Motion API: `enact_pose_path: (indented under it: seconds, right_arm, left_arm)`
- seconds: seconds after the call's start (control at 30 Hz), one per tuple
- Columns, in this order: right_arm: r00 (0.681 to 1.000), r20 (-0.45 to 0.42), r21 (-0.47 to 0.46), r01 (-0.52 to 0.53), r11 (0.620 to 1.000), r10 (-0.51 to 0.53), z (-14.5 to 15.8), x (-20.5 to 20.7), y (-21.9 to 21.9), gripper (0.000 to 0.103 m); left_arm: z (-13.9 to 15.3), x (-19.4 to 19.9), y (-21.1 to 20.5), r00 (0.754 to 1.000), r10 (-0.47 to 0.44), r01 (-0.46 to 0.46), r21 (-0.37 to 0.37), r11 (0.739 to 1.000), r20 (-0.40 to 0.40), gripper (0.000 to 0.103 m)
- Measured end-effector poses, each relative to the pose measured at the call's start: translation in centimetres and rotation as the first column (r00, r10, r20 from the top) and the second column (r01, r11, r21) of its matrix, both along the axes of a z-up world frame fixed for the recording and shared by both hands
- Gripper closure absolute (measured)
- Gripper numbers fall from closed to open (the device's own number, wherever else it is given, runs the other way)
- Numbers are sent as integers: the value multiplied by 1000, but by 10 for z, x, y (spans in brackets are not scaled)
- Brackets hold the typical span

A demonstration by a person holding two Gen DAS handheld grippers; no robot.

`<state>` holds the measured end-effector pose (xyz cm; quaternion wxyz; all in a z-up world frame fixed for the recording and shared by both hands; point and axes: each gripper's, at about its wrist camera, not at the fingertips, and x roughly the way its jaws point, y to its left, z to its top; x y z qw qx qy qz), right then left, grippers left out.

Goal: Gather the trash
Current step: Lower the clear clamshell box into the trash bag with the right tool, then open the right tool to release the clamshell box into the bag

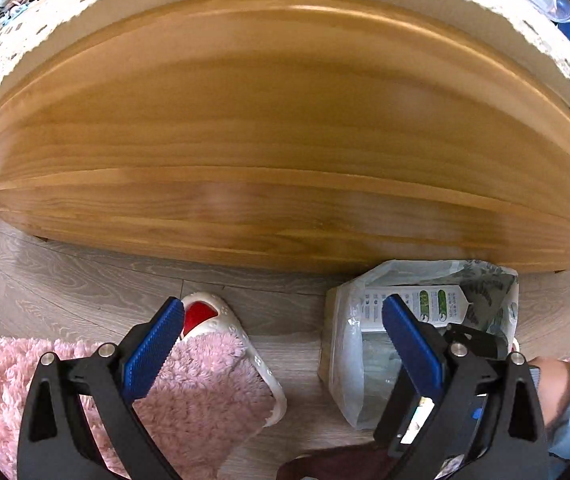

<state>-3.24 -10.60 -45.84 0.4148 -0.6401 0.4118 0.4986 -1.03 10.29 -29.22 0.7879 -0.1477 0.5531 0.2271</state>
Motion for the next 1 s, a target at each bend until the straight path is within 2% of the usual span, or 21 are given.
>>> enact_pose_path:
  seconds: [0.2,0.3,0.63,0.73,0.97,1.0]
  right_arm:
    - [1000,-5,-5,-29,1000,29,-9,-3,0,45]
    - [999,-17,8,-34,999,35,-12,-3,0,45]
    - [999,-45,30,2,1000,-1,-7,15,-7,44]
    - [998,-54,28,19,999,-17,-6,18,-3,36]
    - [995,-81,30,58,998,-56,2,26,-1,32]
    - [995,-84,30,62,998,-59,11,29,3,31]
  left_arm:
    - [-7,1,3,999,17,-18,-1,1000,-28,7]
    - [-16,4,4,997,26,-26,-6,1000,-70,7]
    - [-33,6,2,989,10,-13,-22,1000,-150,7]
    - [-35,6,0,987,2,-6,-29,1000,-159,7]
    - [-36,4,-2,987,-4,-3,-49,999,-159,7]
    - [-37,5,-1,987,-5,-3,-49,999,-160,7]
